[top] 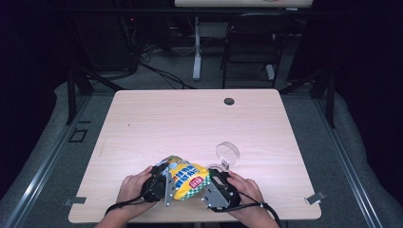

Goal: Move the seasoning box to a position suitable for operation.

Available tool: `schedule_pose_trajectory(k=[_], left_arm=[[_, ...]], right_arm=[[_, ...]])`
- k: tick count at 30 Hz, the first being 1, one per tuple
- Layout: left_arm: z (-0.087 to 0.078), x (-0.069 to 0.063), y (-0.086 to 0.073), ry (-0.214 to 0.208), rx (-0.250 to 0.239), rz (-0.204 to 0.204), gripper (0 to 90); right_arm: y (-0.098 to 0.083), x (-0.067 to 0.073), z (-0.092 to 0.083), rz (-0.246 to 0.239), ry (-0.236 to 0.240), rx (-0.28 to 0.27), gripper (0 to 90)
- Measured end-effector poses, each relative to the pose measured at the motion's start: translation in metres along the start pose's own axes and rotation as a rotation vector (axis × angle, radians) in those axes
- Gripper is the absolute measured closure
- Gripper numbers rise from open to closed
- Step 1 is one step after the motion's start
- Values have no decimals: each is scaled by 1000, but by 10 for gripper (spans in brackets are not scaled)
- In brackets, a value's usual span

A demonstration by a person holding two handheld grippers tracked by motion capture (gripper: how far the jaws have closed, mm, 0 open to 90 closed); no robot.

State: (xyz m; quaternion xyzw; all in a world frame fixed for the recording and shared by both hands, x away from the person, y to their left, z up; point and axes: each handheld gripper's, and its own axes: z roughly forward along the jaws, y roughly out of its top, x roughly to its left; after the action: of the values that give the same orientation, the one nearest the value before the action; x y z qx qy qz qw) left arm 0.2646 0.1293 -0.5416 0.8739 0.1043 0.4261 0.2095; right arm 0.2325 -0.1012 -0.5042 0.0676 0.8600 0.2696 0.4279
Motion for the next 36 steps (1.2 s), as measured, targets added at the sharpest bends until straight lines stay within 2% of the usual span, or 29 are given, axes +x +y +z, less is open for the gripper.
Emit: schedule_pose_trajectory(k=[5, 7, 12, 14, 20, 22, 23, 29, 36], left_arm=[[-1, 1, 0, 5, 3, 8, 582], [-1, 0, 0, 9, -5, 3, 582], [-2, 0, 1, 31, -4, 19, 582], [-3, 0, 2, 49, 10, 48, 582], [-4, 0, 3, 74, 13, 73, 582], [-5, 0, 3, 88, 17, 89, 582], [-5, 1, 4, 99, 22, 110, 582], [-7, 3, 7, 131, 26, 150, 582], [-8, 4, 7, 142, 27, 171, 582]], right_arm=[[1, 1, -1, -15, -12, 6, 694], [1, 2, 0, -9, -17, -3, 695], [1, 3, 0, 1, -19, -4, 697], [1, 3, 0, 4, -14, 2, 698], [0, 5, 1, 8, -13, 0, 699], [0, 5, 2, 7, -14, -2, 699], [0, 5, 2, 7, -16, -3, 699], [0, 5, 1, 11, -22, -9, 698], [0, 5, 1, 7, -19, -1, 698]])
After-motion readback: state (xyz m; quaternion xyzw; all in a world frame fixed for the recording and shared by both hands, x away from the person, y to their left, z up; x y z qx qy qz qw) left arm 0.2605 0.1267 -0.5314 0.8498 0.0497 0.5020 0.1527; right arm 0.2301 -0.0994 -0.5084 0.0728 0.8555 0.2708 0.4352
